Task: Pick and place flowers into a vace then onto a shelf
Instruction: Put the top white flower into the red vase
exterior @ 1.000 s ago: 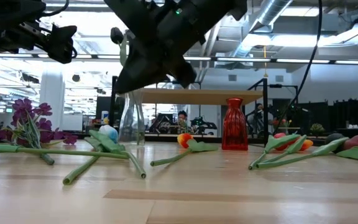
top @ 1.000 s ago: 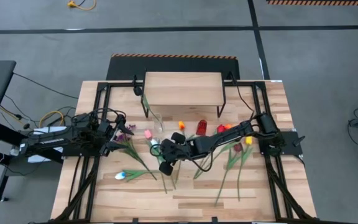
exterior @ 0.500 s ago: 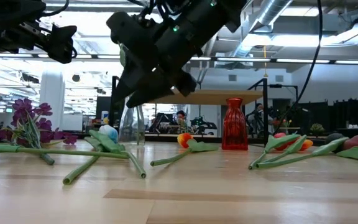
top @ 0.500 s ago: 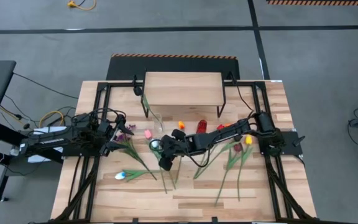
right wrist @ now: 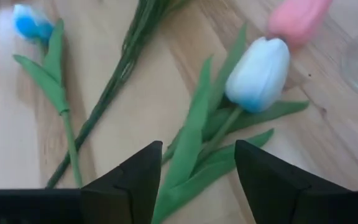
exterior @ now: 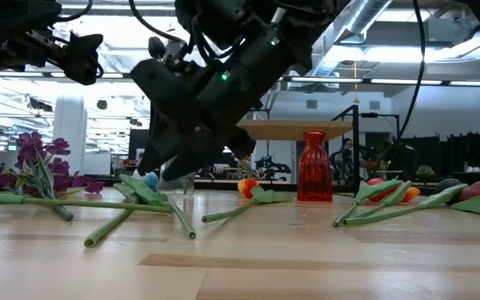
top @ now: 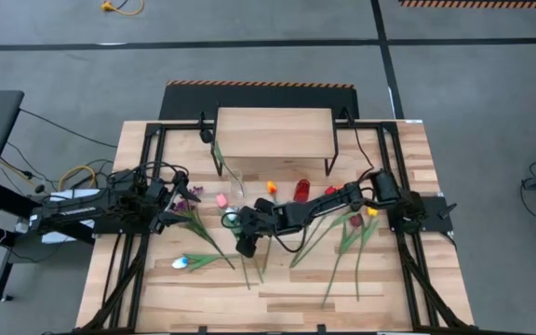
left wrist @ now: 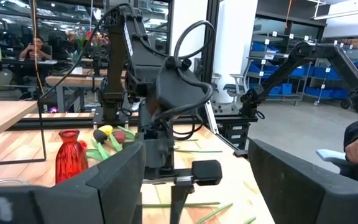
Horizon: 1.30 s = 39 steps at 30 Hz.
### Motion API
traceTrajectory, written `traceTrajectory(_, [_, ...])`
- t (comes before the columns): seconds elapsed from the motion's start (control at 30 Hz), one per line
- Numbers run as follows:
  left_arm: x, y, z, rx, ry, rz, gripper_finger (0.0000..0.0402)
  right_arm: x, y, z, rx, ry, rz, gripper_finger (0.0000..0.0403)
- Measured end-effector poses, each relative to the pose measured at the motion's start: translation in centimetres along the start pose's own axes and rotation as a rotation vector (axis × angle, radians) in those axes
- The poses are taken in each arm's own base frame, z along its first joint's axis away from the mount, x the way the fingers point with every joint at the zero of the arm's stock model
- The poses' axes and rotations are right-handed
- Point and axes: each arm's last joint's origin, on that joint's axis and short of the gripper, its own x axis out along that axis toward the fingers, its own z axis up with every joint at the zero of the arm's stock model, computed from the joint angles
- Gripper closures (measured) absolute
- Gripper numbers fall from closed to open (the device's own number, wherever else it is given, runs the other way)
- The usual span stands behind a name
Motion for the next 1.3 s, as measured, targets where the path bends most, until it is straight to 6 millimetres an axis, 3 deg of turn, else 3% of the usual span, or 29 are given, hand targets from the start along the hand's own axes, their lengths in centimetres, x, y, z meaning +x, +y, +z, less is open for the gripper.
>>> traceTrajectory(0.13, [0.0,0.0,0.0,0.0,0.0,0.0,0.0126,0.0,0.1,0.0,-0.002,0.003,0.009,0.0217])
traceTrajectory(0.6, [0.0,0.0,0.0,0.001,-0.001,0.0,0.0126,2.8,-0.3,-2.0,0.028,0.038,0.019,0.0237])
traceTrajectory(0.73, [0.0,0.0,0.0,0.001,-0.001,0.0,0.0126,2.9,-0.5,-2.1,0.029,0.046,0.012,0.0265])
traceTrajectory(1.07, [0.0,0.0,0.0,0.001,0.0,0.0,0.0126,3.0,-0.7,-2.3,0.031,0.057,-0.002,0.0388])
traceTrajectory(1.3, [0.0,0.0,0.0,0.001,0.0,0.0,0.0126,3.0,-0.7,-2.3,0.039,0.054,-0.002,0.0387])
